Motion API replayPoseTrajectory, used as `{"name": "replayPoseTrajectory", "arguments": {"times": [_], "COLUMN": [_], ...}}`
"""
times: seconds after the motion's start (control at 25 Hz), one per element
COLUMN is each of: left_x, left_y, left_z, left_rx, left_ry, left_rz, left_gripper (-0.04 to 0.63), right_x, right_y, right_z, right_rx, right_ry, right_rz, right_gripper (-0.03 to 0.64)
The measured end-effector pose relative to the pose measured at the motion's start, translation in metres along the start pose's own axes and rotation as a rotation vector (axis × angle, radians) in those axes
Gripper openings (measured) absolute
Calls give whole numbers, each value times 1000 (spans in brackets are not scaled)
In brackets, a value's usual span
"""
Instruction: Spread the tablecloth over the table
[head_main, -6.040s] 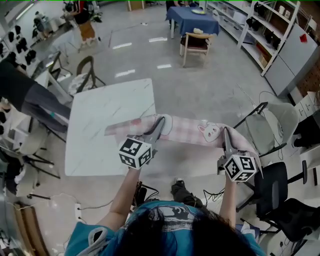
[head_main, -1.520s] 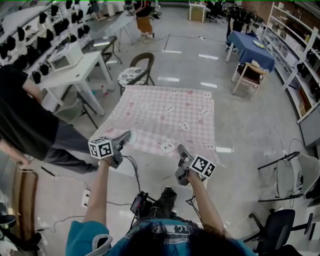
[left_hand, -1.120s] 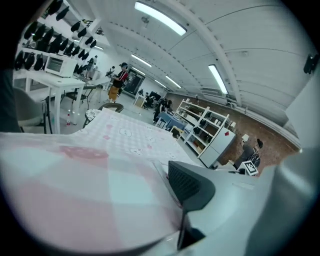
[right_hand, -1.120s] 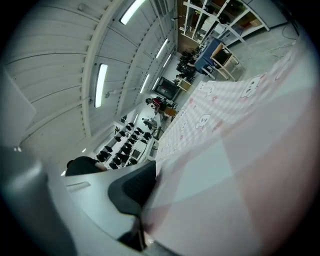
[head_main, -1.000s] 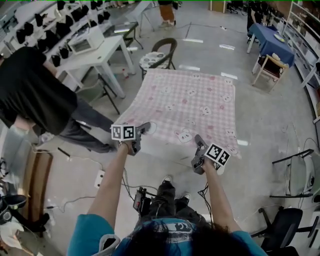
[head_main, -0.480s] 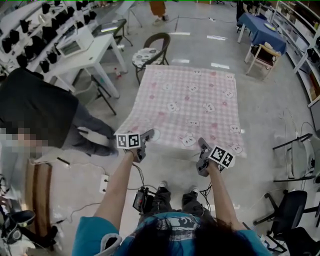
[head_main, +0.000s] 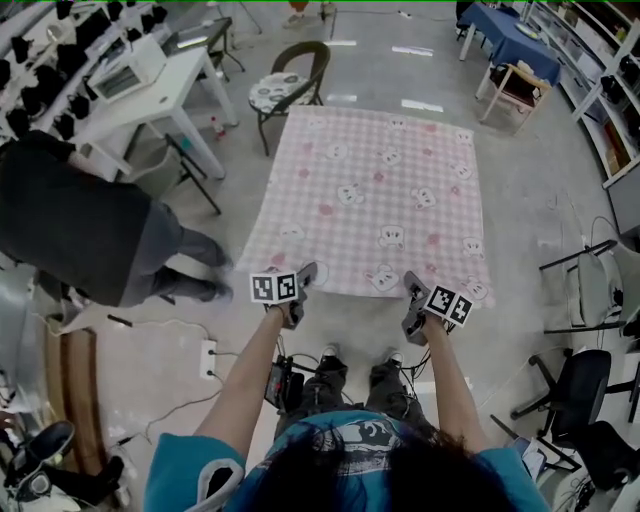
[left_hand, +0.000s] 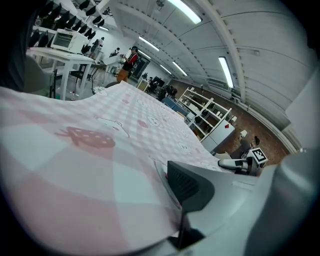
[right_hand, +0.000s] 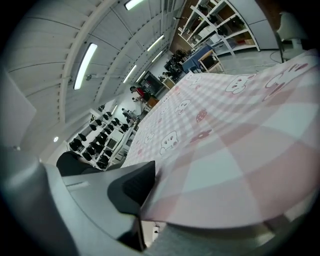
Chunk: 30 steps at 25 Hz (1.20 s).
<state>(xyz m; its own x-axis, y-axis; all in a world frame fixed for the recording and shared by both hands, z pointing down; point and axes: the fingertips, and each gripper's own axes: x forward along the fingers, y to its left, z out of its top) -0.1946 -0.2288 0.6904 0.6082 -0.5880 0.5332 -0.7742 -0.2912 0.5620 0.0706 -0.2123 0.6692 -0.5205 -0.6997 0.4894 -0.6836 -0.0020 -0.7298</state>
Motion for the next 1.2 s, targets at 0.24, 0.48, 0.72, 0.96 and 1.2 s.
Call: {"name": "replayPoseTrajectory", "arguments": {"times": [0.24,0.48,0.72,0.96,1.2], "left_x": [1,7,4,-17,-49], "left_y": [5,12,11,-8,-26], "left_z": [-16,-33,-34,-59,-59], "left_rx": [-40,-40,-18,-66,77], "left_ry": [1,16,5,39,30], "left_rz": [40,79,72,-31,-74], "left_gripper": [84,85,120,230,207], "right_x": [1,6,0,-36,-65], "right_y": [-19,-38,-46,-48,-22], "right_z": [-13,-30,-30,-46,-55], "right_rx": [-28,-151,-54,-35,-75], "right_ry": [17,84,6,-3,-43], "right_rz": [-61,-166,-175,-159,-118], "right_gripper": [94,94,138,178,176]}}
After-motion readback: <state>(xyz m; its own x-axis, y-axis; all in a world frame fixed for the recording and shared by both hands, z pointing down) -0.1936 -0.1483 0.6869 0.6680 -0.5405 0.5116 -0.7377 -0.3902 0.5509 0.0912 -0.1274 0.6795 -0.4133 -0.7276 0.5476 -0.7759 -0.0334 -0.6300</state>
